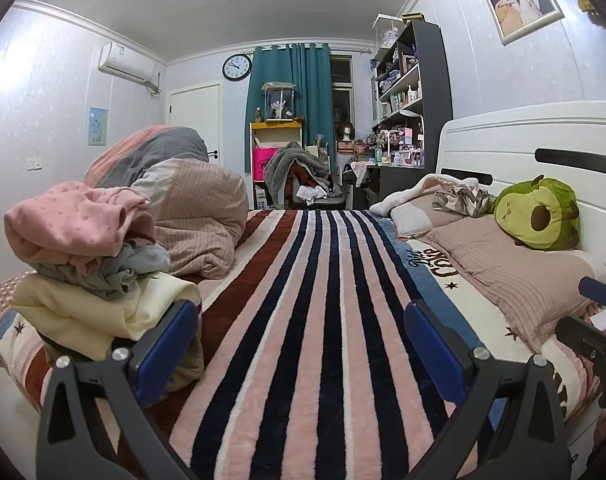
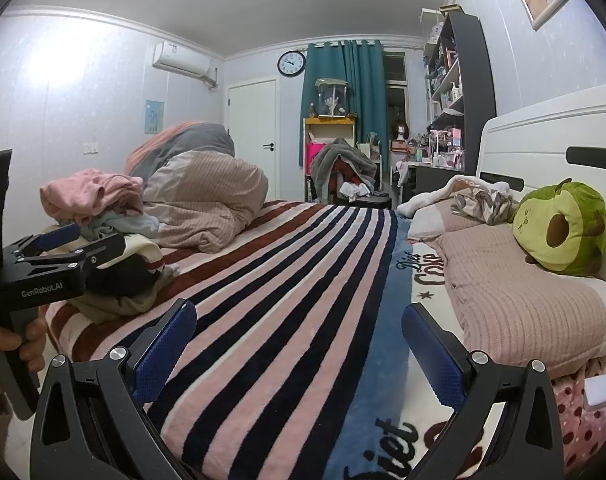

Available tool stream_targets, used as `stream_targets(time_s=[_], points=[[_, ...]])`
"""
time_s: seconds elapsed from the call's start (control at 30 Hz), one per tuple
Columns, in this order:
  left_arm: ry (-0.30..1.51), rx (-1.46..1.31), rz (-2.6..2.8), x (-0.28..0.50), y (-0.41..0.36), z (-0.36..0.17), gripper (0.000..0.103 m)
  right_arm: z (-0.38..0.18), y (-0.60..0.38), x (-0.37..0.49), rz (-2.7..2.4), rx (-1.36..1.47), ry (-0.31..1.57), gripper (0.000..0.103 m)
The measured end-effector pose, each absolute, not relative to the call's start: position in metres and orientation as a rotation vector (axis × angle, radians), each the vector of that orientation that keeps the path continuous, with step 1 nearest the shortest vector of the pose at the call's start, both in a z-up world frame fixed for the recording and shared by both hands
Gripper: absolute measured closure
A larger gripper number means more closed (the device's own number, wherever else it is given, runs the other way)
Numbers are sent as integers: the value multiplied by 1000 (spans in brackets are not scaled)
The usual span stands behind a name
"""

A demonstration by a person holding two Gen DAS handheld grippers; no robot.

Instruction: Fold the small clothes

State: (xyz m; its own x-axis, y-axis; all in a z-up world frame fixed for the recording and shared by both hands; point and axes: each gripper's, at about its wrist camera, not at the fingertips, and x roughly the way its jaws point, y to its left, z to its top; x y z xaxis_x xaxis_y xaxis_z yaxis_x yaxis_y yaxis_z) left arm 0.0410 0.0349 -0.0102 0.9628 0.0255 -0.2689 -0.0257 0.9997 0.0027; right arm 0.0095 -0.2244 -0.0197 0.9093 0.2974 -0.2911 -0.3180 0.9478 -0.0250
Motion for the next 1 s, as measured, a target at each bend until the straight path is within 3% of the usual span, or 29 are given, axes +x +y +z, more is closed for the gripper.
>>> stream_targets(time_s=[1.0], points=[[271, 4, 36, 42, 41, -10, 1, -21, -225, 10, 318, -65, 288, 1]])
